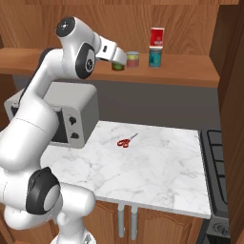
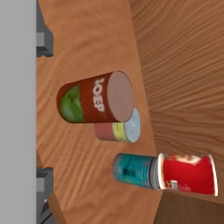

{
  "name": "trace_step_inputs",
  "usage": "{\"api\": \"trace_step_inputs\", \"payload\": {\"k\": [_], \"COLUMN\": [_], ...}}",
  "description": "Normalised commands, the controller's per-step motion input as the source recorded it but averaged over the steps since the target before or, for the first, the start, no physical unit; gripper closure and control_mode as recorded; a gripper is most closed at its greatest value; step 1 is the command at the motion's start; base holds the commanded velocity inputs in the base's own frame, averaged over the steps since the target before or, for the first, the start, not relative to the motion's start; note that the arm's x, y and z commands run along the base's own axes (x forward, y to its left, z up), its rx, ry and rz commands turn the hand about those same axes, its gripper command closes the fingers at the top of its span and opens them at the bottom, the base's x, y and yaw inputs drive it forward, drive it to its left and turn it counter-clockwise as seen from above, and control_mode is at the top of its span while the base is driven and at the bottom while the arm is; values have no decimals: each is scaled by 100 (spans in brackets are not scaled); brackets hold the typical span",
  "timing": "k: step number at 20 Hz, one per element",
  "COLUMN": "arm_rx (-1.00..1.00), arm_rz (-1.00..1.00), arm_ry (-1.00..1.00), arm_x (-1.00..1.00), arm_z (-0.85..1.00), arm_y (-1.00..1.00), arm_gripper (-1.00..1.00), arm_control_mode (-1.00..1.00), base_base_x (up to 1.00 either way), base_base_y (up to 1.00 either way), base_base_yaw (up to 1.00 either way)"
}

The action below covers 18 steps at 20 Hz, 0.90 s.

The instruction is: Stack two cans on top of the other two cans in the cabinet.

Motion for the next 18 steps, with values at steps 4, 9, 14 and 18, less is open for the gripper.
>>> {"api": "trace_step_inputs", "payload": {"k": [4,9,14,18], "arm_rx": [0,0,0,0], "arm_rz": [0,0,0,0], "arm_ry": [0,3,0,0], "arm_x": [33,21,22,19], "arm_z": [0,-1,-5,-12], "arm_y": [4,0,-1,-4], "arm_gripper": [-100,-100,-100,-100], "arm_control_mode": [-100,-100,-100,-100], "base_base_x": [0,0,0,0], "base_base_y": [0,0,0,0], "base_base_yaw": [0,0,0,0]}}
